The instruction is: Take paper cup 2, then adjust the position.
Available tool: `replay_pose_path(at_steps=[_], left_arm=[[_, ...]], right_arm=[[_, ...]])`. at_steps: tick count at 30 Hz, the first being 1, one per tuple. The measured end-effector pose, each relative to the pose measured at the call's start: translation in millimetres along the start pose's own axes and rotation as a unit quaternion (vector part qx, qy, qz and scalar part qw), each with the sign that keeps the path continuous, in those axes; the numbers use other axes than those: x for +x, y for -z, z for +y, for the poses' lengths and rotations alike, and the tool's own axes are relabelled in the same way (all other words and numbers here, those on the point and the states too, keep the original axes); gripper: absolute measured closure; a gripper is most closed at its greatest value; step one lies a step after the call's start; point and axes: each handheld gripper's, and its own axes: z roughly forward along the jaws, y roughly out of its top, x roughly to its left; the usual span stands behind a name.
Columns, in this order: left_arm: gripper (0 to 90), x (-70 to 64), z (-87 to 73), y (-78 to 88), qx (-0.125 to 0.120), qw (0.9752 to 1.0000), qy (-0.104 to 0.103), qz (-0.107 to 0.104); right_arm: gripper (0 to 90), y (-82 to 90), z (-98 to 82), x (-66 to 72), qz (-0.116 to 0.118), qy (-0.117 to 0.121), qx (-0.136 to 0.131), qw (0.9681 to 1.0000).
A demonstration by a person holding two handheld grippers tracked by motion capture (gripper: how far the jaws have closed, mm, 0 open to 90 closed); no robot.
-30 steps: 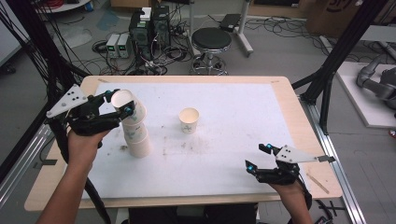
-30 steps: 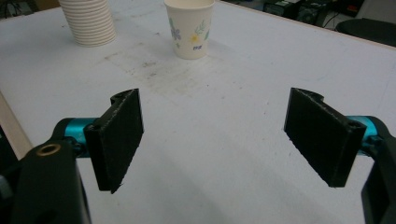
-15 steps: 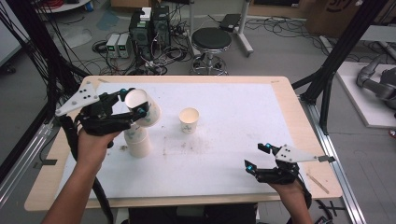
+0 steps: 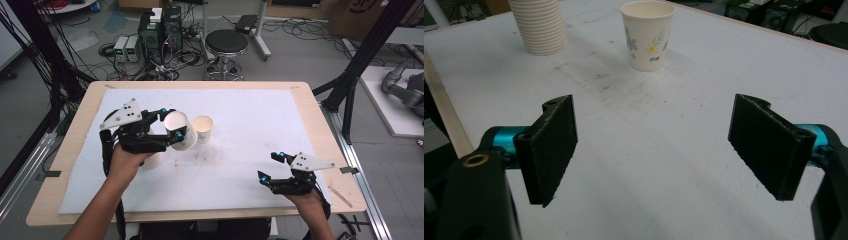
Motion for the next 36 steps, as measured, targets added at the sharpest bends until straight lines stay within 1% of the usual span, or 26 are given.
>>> replay_pose_path(at_steps=[2,6,8,14,19,21,22,25,27,29,32,36], left_arm=[[34.7,0.3,-4.0,-2.1,0.003,1.0000,0.002,-0.005],[34.7,-0.1,-11.1,-4.2,0.006,0.9999,0.007,-0.006],[34.7,-0.7,-13.6,-5.1,0.005,0.9999,0.009,-0.008],[34.7,-1.2,-20.2,-10.3,0.010,0.9997,0.013,-0.018],[34.7,-1.1,-23.9,-14.3,0.013,0.9994,0.013,-0.029],[34.7,-2.0,-26.0,-16.1,0.013,0.9992,0.016,-0.035],[34.7,-2.7,-27.2,-17.2,0.015,0.9990,0.014,-0.039],[34.7,-6.3,-31.9,-21.6,0.023,0.9983,0.010,-0.053],[34.7,-9.3,-35.3,-24.5,0.025,0.9977,0.011,-0.062],[34.7,-11.7,-38.3,-27.4,0.030,0.9971,0.008,-0.069],[34.7,-15.8,-43.0,-31.4,0.033,0.9964,0.011,-0.077],[34.7,-21.6,-48.2,-36.2,0.042,0.9948,0.009,-0.092]], right_arm=[[20.2,-1.4,-0.2,0.6,0.004,0.001,0.001,1.0000],[20.1,-3.3,-0.5,2.9,0.013,0.002,0.004,0.9999],[20.2,-4.0,-0.1,4.2,0.018,0.005,0.005,0.9998],[20.2,-4.2,3.3,7.9,0.032,0.011,0.002,0.9994],[20.2,-6.1,5.2,9.0,0.042,0.007,0.000,0.9991],[20.2,-7.7,5.5,9.9,0.046,0.008,-0.002,0.9989],[20.2,-8.0,5.7,10.8,0.049,0.005,0.000,0.9988],[20.2,-10.4,8.0,13.1,0.056,0.011,-0.001,0.9983],[20.2,-12.1,9.5,15.4,0.062,0.014,-0.001,0.9980],[20.2,-13.7,10.7,17.6,0.069,0.019,-0.001,0.9974],[20.2,-16.2,12.2,20.7,0.077,0.022,-0.002,0.9968],[20.2,-19.9,15.3,25.0,0.090,0.028,-0.002,0.9955]])
